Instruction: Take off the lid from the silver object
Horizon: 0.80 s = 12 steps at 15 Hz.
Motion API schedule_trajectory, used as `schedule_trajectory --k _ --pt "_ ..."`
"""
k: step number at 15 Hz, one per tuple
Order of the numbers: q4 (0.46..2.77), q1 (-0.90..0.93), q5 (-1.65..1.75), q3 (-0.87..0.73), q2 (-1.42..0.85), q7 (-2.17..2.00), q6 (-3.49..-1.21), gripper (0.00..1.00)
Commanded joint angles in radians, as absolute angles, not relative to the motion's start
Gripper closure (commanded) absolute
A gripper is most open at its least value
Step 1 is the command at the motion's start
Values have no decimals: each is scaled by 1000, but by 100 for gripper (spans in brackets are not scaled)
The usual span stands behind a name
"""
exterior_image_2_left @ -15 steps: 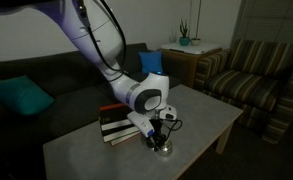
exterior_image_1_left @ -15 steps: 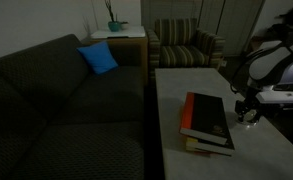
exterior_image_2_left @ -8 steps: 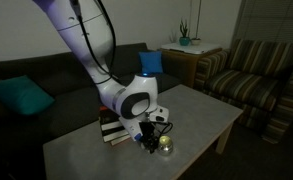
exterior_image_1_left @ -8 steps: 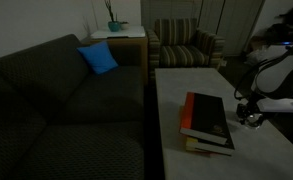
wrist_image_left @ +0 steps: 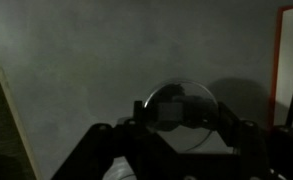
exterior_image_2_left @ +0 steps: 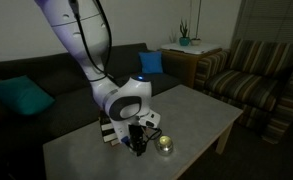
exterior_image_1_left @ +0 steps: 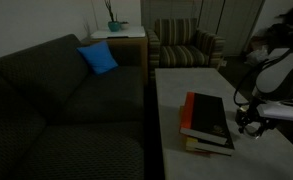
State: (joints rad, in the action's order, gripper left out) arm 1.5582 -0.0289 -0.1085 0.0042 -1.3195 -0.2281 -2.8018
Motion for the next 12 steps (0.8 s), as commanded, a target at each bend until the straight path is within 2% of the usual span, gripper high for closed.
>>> schedule_trajectory --k 1,11,12 --pt "1547 -81 -163 54 -1340 -198 -2770 55" --pt "1240 -61 -242 -14 -1534 -368 -2589 55" --pt "1319 -61 -246 -15 -1466 -375 -2599 55"
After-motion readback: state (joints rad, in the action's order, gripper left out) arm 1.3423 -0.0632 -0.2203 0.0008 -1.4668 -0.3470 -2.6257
